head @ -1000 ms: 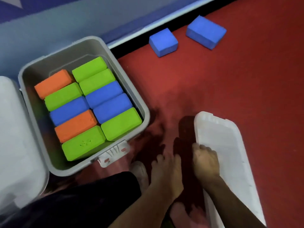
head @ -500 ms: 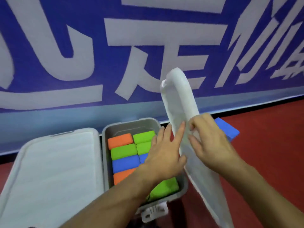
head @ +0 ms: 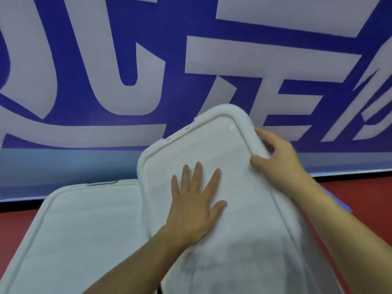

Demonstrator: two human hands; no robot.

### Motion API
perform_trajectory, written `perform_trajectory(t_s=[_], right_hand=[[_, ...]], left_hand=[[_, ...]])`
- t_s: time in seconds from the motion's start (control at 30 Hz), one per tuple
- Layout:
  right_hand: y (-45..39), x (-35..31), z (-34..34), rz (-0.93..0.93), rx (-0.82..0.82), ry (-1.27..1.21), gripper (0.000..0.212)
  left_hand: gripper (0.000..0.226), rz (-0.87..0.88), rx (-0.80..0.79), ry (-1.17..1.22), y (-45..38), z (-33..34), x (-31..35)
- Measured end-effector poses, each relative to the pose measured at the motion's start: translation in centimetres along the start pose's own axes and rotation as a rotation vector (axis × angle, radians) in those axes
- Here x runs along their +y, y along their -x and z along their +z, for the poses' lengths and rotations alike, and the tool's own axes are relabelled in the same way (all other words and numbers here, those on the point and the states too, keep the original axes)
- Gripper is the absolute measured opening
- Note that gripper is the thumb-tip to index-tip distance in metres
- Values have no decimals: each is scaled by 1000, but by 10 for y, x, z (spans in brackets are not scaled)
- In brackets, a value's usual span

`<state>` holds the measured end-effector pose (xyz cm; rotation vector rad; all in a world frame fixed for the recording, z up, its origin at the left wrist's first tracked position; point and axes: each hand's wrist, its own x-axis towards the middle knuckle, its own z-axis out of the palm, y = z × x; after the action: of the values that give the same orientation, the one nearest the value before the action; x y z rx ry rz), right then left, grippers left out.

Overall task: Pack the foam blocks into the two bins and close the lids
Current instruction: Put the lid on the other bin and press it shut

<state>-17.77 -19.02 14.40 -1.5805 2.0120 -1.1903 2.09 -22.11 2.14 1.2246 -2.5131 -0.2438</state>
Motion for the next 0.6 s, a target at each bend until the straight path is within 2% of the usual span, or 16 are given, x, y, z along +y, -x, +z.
perform_trajectory(t_s=[0.1,0.17,0.33,0.4,0.5,0.6], right_hand=[[-11,79,53,135,-87,-154,63],[-15,137,86,242,-104,-142,59],[-21,268,142,371,-123,282,53],[-16,301,161,367,-156,462,53],[-16,315,187,420,-130,572,51],[-26,310,199,355,-47,682,48]], left_hand=[[71,-50,-145,-34,-15,45,-26],[72,-82,-244,-59,-21,84,-45],[73,-107,-432,-185,-23,173,-96],[72,-102,-453,-207,-29,195,-112],[71,-58,-432,-195,-41,208,-125],[62,-58,-254,-193,-58,200,-135]])
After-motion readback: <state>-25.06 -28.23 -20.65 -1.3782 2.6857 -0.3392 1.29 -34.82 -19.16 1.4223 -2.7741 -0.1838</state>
